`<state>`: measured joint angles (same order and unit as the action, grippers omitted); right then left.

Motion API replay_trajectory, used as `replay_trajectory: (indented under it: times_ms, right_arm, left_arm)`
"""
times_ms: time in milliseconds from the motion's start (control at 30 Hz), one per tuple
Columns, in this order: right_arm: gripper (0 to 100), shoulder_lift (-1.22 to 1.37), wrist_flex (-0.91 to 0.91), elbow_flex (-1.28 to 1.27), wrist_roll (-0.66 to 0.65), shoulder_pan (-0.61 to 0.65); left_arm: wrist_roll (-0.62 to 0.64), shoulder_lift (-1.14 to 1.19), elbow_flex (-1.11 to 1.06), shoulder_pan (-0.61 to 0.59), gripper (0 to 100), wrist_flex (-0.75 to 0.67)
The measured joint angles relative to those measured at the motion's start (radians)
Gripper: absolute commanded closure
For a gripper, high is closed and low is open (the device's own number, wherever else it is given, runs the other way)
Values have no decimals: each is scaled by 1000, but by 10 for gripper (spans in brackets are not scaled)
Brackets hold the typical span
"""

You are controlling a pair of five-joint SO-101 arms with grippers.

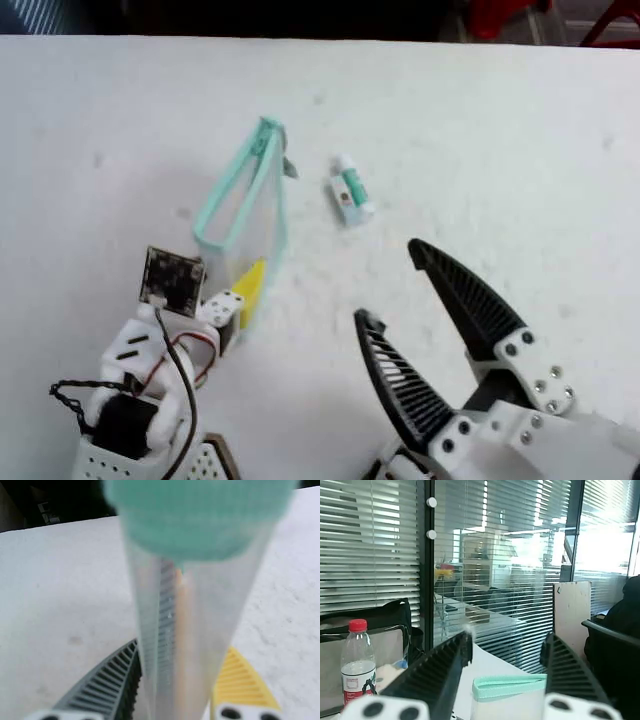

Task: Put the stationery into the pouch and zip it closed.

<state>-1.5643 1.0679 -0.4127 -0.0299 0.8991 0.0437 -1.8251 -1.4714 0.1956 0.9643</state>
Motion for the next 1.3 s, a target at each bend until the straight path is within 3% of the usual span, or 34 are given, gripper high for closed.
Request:
replay_trajectory:
  times_ms: [300, 433, 600, 933, 1300]
  right_arm:
    - [779, -3, 14, -71, -12, -5]
    - [777, -3, -29, -210, -112, -120]
    - [776, -2, -69, -282, -118, -292]
    - [776, 12, -72, -285, -118, -394]
    - [776, 520, -6, -46, -153, -397]
  left_arm:
    - [0, 0, 0, 0, 789, 0]
    - [0, 0, 0, 0, 787, 0]
    - [0, 0, 0, 0, 760, 2]
    - [23, 0, 0, -21, 749, 20]
    - [-26, 8, -49, -23, 752, 11]
